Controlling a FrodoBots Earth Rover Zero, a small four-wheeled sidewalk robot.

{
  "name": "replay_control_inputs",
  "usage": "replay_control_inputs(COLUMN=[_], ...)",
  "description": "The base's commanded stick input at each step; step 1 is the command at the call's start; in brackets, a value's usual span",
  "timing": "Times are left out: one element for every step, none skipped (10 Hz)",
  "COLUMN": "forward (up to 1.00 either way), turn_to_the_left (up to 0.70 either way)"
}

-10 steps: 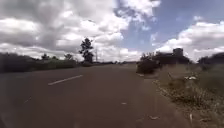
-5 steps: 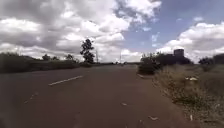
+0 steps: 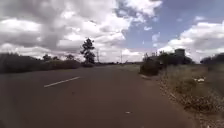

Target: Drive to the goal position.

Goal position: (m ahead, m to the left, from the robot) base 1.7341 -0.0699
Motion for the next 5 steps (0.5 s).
replay_control_inputs(forward=[0.70,0.70,0.70,0.70,0.70], turn_to_the_left=[-0.28,-0.28,-0.28,-0.28,-0.25])
